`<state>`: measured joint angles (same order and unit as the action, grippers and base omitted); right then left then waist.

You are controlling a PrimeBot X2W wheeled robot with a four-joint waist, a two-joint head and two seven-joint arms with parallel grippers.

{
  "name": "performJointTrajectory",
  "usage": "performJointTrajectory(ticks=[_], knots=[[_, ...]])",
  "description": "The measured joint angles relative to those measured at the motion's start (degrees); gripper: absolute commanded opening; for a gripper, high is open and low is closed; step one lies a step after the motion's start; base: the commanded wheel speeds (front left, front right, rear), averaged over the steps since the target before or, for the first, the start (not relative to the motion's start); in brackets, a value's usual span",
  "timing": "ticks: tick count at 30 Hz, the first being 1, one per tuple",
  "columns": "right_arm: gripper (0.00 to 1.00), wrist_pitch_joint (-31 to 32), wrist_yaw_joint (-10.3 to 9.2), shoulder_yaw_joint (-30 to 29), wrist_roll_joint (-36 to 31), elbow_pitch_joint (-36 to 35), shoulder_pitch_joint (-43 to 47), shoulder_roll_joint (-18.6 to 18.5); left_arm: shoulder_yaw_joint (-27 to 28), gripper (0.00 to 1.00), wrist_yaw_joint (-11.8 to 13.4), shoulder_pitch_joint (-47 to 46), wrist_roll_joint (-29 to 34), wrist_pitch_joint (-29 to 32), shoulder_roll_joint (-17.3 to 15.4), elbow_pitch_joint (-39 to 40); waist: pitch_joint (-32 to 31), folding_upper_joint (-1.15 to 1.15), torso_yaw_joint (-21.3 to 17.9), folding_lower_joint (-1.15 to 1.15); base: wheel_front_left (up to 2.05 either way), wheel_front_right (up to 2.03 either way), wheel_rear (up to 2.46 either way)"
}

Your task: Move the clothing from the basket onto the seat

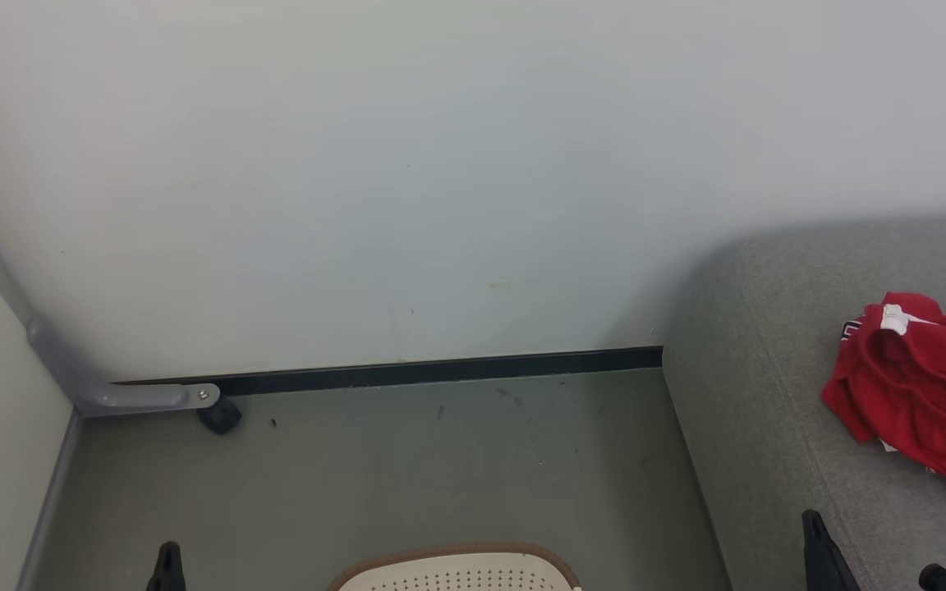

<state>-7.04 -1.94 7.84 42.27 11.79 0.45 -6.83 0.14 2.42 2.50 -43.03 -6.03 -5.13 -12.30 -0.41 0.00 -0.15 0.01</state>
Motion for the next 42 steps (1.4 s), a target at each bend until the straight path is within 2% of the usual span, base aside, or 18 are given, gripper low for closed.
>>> performJointTrajectory(ticks=[42], knots=[[0.00, 9.1, 5.83, -10.4, 32.9, 3.5, -3.6, 2.9, 3.4, 0.00, -6.2, -4.6, -32.4, 8.5, 1.7, -3.1, 0.3, 0.00, 0.1, -0.01, 0.00, 0.00, 0.00]])
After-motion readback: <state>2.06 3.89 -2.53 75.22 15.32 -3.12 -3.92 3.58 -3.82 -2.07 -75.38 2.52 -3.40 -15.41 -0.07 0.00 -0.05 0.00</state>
